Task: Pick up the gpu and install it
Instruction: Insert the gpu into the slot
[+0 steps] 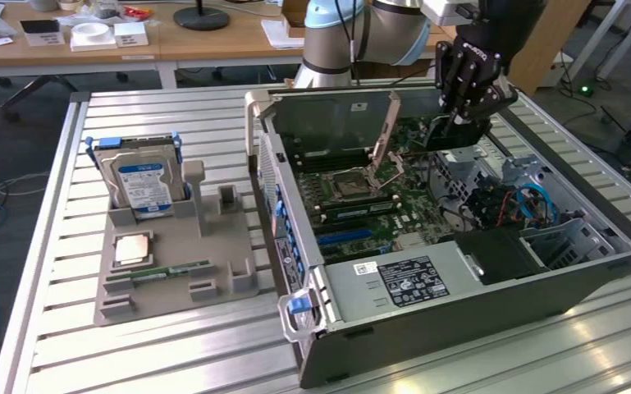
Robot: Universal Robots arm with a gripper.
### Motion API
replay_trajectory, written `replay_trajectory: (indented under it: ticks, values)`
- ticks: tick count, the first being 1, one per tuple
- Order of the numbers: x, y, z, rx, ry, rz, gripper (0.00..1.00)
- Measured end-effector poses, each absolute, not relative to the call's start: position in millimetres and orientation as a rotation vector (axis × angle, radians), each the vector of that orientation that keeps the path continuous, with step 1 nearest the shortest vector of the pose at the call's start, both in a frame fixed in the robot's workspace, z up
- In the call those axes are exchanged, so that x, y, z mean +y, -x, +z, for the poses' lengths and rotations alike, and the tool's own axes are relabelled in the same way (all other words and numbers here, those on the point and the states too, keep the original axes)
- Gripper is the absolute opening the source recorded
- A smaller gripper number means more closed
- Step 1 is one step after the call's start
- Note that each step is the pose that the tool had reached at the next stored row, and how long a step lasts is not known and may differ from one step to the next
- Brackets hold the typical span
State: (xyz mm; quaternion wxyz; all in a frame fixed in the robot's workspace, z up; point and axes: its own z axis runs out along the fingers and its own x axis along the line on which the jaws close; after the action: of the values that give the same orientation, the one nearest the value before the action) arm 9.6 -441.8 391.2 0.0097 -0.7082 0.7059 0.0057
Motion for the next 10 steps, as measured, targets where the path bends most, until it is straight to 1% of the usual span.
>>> replay_trajectory:
  ticks: [10]
  values:
    - [-441.7,-8.5,386.9,2.204,2.211,0.018,0.26]
